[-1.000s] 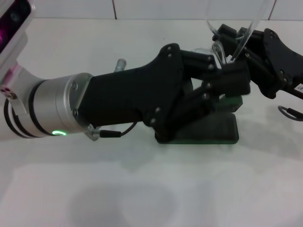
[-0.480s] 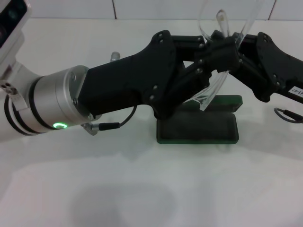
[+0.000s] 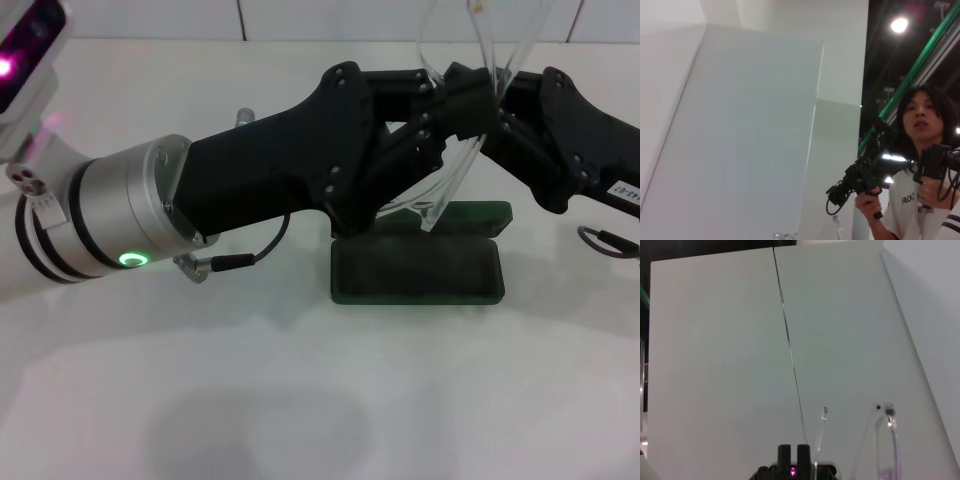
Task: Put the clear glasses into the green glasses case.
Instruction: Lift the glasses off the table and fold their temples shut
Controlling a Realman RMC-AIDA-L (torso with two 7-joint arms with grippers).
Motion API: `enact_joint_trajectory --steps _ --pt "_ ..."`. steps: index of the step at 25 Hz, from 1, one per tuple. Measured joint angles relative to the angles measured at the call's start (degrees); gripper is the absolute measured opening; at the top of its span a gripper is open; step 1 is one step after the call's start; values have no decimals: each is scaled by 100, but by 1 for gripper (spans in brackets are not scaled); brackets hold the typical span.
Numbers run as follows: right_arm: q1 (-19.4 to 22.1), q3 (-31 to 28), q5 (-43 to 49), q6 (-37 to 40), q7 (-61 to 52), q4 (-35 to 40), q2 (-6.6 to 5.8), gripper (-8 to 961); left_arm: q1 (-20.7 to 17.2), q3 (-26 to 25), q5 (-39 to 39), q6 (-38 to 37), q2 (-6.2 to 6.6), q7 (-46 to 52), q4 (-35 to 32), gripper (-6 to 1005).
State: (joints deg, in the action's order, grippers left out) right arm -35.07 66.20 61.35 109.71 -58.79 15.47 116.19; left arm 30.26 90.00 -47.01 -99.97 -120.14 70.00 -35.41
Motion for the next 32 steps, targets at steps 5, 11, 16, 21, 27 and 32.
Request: enact_joint_trajectory --steps 5,11,16,21,27,32 --pt "3 -1 -1 -36 0 0 0 126 -6 0 0 21 0 2 0 88" --pt "27 -2 0 -163 0 2 0 127 -60 0 1 233 -11 4 -11 89" --pt "49 -2 23 -299 36 12 0 127 -108 31 111 405 -11 5 -15 90" --pt "46 -2 43 -409 49 18 0 128 -129 35 127 462 -7 5 -5 91" --pt "18 102 52 -535 51 53 0 128 -128 43 121 575 2 52 -8 93" --pt "9 212 54 -623 48 115 0 128 -116 50 97 597 1 79 -4 94"
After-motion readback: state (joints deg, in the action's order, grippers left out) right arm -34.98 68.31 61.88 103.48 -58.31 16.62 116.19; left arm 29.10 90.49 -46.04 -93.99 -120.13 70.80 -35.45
